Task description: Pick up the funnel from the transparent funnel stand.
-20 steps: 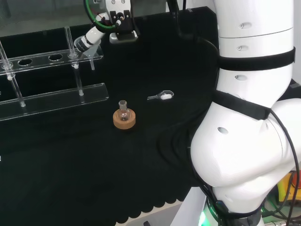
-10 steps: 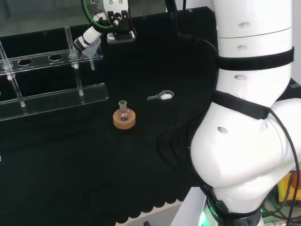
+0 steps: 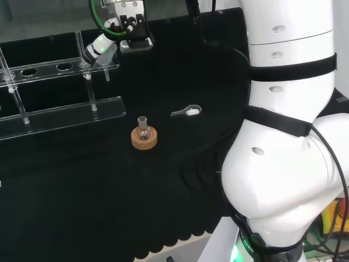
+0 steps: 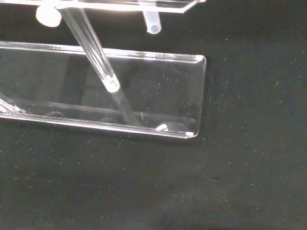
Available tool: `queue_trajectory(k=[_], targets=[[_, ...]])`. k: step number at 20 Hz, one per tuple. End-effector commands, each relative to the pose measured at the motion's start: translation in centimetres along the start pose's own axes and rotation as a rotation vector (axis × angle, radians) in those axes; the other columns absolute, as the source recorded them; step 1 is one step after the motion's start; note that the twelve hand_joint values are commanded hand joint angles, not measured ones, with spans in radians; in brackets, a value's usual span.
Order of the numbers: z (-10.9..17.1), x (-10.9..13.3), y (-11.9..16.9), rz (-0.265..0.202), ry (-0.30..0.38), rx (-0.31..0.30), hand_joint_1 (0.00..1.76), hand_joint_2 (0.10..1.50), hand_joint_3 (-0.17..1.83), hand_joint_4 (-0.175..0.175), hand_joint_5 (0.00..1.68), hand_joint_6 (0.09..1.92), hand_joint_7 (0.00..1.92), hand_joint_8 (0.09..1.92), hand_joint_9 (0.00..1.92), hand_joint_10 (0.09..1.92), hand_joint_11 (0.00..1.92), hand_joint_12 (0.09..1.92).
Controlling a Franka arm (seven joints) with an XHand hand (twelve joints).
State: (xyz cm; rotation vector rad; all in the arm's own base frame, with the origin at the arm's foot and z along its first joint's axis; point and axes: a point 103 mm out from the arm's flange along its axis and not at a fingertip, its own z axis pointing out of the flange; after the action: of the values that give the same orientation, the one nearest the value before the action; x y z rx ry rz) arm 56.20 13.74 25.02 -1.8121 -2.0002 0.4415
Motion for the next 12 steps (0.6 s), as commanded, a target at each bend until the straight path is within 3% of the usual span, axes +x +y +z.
queue_trajectory(k=[1,12], targets=[[0.2,0.5,0.1,0.001,-0.008,0.008,0.37,0.67,0.03,-0.101,0.00,0.09,0.06,0.09,0.04,0.09,0.00,0.09],[0.7,-0.9,-0.1,-0.012,-0.021,-0.019,0.42,0.69,0.03,-0.105,0.00,0.09,0.14,0.11,0.05,0.09,0.00,0.09]])
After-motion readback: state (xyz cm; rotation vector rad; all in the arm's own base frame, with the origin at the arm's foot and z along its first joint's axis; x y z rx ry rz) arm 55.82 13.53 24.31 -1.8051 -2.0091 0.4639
